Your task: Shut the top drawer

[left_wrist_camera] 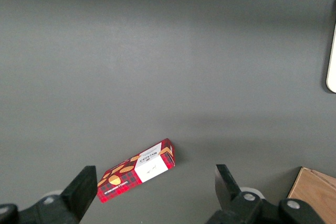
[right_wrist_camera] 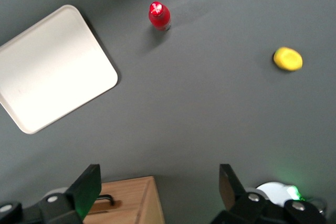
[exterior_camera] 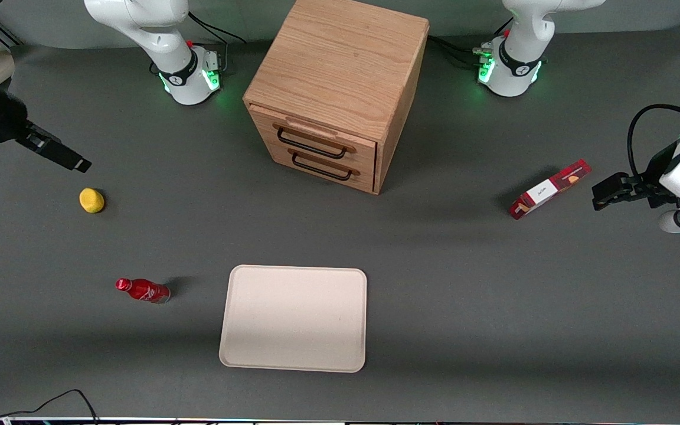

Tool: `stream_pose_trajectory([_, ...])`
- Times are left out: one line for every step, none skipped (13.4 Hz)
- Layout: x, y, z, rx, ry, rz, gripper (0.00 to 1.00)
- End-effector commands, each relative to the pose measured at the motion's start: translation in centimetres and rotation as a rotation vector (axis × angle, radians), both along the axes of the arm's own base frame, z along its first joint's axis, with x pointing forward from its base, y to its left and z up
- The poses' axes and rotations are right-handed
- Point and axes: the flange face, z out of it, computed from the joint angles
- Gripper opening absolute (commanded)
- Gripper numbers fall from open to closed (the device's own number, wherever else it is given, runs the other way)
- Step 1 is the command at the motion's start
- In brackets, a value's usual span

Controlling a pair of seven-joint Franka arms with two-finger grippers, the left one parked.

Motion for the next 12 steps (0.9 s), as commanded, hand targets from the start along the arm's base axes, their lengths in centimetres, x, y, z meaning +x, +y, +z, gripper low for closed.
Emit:
stream_pose_trajectory([-2.7, -1.5, 0.4, 0.023, -0.031, 0.171, 1.00])
stream_pose_trajectory([-3.3, -2.0, 0.2, 0.020, -0.041, 0.204, 1.00])
stream_pose_trajectory([-4.1, -1.6, 0.2, 0.008, -0.048, 0.256, 1.00])
stream_pose_trajectory([-5.0, -0.8, 0.0, -0.001, -0.050, 0.293, 1.00])
stream_pose_trajectory([-6.4, 0.9, -0.4, -0.045, -0.057, 0.327, 1.00])
stream_pose_trajectory([-7.8, 1.8, -0.4, -0.097, -0.085, 0.347, 1.00])
stream_pose_trajectory([-8.5, 1.8, -0.2, -0.100, -0.097, 0.337, 1.00])
stream_pose_trajectory([-8.5, 1.2, 0.2, -0.100, -0.106, 0.325, 1.00])
stream_pose_trajectory([-8.3, 0.5, 0.6, -0.096, -0.111, 0.318, 1.00])
stream_pose_trajectory([-7.9, -0.3, 0.8, -0.089, -0.114, 0.308, 1.00])
stream_pose_trajectory([-7.2, -0.4, 1.0, -0.084, -0.118, 0.325, 1.00])
stream_pose_trajectory([-6.7, -0.3, 1.1, -0.083, -0.120, 0.332, 1.00])
